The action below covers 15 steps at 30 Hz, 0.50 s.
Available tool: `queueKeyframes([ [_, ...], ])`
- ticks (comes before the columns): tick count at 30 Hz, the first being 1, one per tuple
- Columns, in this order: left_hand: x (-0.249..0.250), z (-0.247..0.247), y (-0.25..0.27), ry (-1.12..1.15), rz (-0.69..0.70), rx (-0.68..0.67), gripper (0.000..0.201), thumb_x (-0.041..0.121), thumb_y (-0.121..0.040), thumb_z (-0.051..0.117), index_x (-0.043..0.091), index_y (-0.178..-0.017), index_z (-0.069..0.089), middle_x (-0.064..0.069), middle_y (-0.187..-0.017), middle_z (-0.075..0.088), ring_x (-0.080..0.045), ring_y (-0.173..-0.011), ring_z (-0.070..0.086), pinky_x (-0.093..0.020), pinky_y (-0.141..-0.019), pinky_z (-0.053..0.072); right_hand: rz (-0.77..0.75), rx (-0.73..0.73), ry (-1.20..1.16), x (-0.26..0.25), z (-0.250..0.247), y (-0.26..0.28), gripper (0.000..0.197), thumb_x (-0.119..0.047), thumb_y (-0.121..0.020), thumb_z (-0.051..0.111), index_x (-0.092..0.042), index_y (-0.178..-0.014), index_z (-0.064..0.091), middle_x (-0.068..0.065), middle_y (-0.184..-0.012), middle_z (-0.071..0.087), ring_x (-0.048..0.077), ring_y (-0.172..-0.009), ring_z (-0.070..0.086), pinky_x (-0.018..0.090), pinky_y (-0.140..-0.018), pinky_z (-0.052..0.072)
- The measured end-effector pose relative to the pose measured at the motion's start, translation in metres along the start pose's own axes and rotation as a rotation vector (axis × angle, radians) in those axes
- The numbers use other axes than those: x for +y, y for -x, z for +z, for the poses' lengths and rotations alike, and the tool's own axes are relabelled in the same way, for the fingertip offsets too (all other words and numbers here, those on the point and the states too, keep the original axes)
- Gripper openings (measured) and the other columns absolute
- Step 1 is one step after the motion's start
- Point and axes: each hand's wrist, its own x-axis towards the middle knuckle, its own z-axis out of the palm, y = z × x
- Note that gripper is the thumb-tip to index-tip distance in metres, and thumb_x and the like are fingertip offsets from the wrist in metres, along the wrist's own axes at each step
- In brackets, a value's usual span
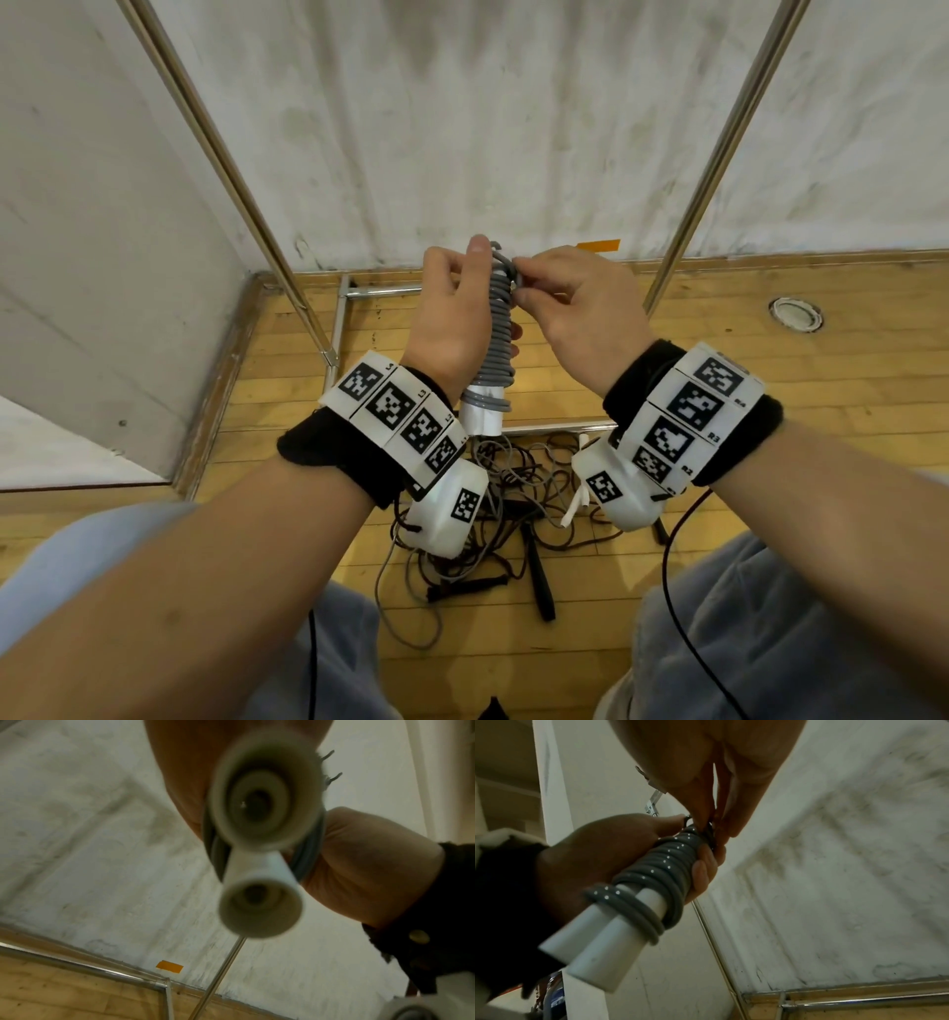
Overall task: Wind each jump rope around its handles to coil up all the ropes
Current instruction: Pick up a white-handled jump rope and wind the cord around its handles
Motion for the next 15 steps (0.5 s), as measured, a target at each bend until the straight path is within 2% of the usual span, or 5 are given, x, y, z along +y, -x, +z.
queueKeyframes([
  [4,0.0003,0.0013,-0.0026,0.045,-0.026,0.047,0.031,0.045,-0.099,0.038,0.015,-0.094,0.039,-0.011,-0.072,0.064,-0.021,-0.045,0.058,-0.033,-0.044,0.051,0.065,0.061,0.003,-0.0004,0.0012,0.0014,0.019,-0.006,-0.087,0.056,-0.008,-0.098,0.072,0.003,-0.090,0.067,0.018,-0.087,0.063,0.032,-0.083,0.051],
  [6,-0.0002,0.0022,-0.0028,0.099,-0.063,0.074,0.033,0.046,-0.099,0.039,0.013,-0.097,0.041,-0.013,-0.072,0.063,-0.024,-0.048,0.060,-0.040,-0.051,0.054,0.086,0.049,0.042,0.0014,0.0029,0.0020,0.022,-0.006,-0.087,0.056,-0.011,-0.102,0.072,0.000,-0.092,0.066,0.016,-0.089,0.063,0.028,-0.084,0.050],
  [9,-0.0007,0.0031,-0.0020,0.146,-0.123,0.098,0.042,0.047,-0.099,0.038,0.006,-0.109,0.043,-0.022,-0.084,0.066,-0.030,-0.056,0.062,-0.048,-0.062,0.055,-0.019,0.018,0.145,0.0027,0.0034,0.0041,0.023,-0.003,-0.086,0.055,-0.011,-0.098,0.072,0.003,-0.088,0.066,0.016,-0.084,0.059,0.020,-0.075,0.041],
  [12,0.0001,0.0022,-0.0021,0.174,-0.156,0.121,0.043,0.047,-0.099,0.038,0.006,-0.109,0.045,-0.025,-0.091,0.066,-0.031,-0.058,0.063,-0.045,-0.061,0.057,-0.147,0.018,0.211,0.0011,0.0027,0.0067,0.021,0.003,-0.084,0.055,-0.005,-0.093,0.072,0.009,-0.084,0.065,0.021,-0.079,0.058,0.017,-0.068,0.032],
  [15,0.0015,-0.0016,-0.0041,0.114,-0.162,0.148,0.043,0.045,-0.100,0.036,0.005,-0.109,0.049,-0.010,-0.078,0.062,-0.016,-0.046,0.063,-0.026,-0.045,0.052,-0.198,-0.011,0.232,-0.0014,0.0047,0.0097,0.023,0.006,-0.083,0.052,0.000,-0.095,0.071,0.014,-0.088,0.065,0.028,-0.080,0.060,0.032,-0.070,0.045],
])
